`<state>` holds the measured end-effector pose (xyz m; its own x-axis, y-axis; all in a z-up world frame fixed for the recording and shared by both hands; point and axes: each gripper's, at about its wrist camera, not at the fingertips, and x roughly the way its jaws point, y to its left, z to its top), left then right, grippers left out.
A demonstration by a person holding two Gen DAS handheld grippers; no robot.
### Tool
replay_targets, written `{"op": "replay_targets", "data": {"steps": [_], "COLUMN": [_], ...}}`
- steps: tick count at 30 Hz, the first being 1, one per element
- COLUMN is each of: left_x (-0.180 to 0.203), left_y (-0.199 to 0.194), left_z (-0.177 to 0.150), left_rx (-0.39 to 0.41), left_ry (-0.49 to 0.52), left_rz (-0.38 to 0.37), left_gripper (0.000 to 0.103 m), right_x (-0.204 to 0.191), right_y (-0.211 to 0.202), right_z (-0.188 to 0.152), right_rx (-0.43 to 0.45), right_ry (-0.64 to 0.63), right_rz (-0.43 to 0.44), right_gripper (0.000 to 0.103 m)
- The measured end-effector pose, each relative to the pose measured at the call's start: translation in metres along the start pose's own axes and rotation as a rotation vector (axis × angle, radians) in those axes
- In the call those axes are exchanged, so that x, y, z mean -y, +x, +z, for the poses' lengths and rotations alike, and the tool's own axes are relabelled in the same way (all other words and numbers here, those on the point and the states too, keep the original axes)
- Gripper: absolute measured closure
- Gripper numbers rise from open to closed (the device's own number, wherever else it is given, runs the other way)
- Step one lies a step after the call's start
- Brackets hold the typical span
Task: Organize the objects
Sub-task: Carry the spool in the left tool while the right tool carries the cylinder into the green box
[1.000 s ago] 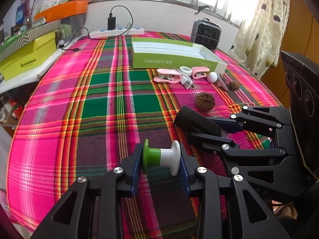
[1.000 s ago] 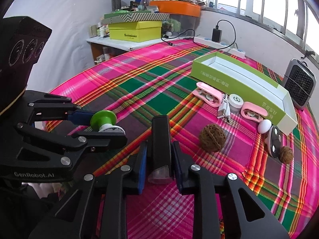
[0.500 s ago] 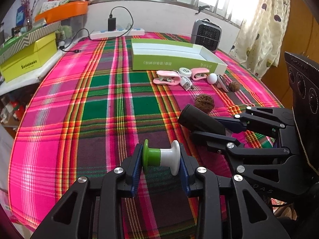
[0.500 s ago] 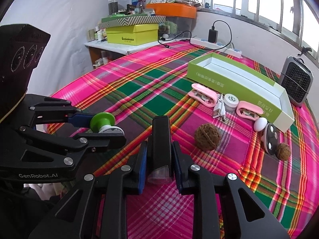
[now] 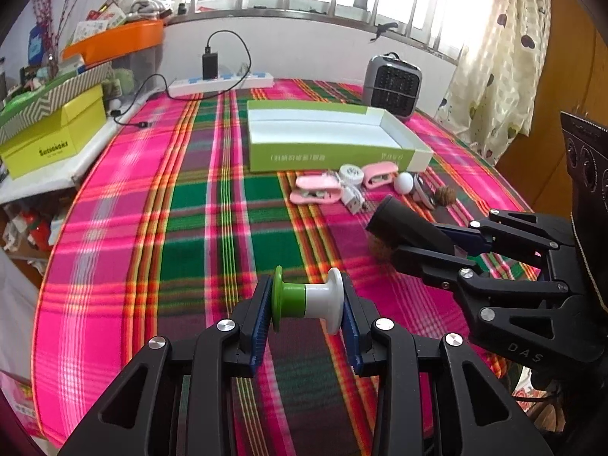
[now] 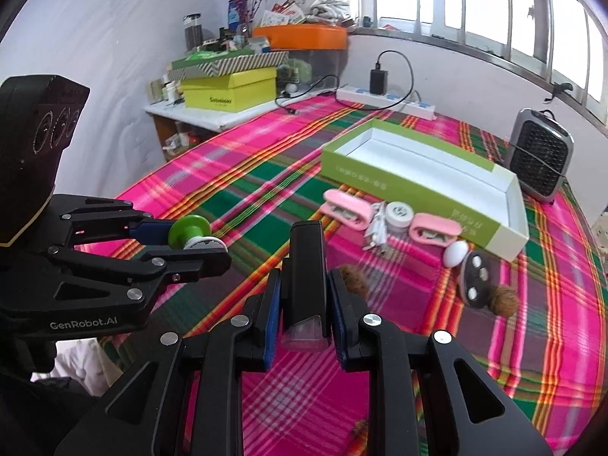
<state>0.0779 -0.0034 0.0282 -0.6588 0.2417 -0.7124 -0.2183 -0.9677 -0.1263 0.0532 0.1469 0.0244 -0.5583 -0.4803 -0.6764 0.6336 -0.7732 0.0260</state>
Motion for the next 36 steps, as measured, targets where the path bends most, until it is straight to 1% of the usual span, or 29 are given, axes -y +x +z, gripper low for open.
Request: {"op": "replay_targets", "data": {"steps": [7,18,27,36], "left_x": [0.004,0.004,0.000,-0.006], "left_y": [0.007,0.028,0.057,0.085], "left_z": [0.027,0.075,0.114,0.142], "left_rx": [0.017,0.038,0.034,0.016], "left_ry": [0.012,0.018,0.015,0.017], "left_rz": [-0.011,-0.025,-0.020,-0.012], "left_gripper": [0.072,0.072,0.072,0.072], "right_x": [0.020,0.067,0.106,0.141], "right_y": [-0.005,-0.007,0.004,0.019], "right_z": [0.013,0.037,0.059,0.075], "right_rx": [0.017,0.032,0.031,0.016], "right_ry": [0.045,0.127,0.195,0.251], "right_rz": [-0.032,-0.100,-0.154,-0.195], "right_gripper": [0.078,0.078,0.078,0.078]}}
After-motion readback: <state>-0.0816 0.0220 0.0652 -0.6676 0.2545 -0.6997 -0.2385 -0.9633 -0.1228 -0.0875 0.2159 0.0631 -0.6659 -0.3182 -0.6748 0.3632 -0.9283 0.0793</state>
